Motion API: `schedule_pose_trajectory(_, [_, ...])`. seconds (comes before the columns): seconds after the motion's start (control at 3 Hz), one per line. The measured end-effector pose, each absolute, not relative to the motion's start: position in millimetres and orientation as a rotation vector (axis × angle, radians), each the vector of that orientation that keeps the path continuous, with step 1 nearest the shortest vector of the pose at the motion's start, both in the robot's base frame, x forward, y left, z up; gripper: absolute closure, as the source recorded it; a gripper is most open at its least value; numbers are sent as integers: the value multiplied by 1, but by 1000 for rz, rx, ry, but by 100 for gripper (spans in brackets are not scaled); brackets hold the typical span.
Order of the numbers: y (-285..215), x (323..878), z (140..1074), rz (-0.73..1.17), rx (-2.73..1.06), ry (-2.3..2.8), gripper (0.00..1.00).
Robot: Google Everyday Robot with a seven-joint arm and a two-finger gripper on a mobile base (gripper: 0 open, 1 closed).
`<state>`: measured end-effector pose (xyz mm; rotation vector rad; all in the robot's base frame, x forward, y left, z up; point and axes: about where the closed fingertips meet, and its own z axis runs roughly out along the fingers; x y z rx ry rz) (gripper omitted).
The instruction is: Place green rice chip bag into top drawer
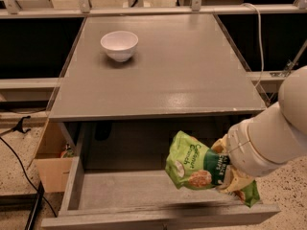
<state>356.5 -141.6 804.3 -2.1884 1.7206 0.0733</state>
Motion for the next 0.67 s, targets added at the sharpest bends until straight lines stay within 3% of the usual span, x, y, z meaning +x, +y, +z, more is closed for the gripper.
schedule_pose_trajectory(0.67, [-122,372,790,28,-2201,1626,100])
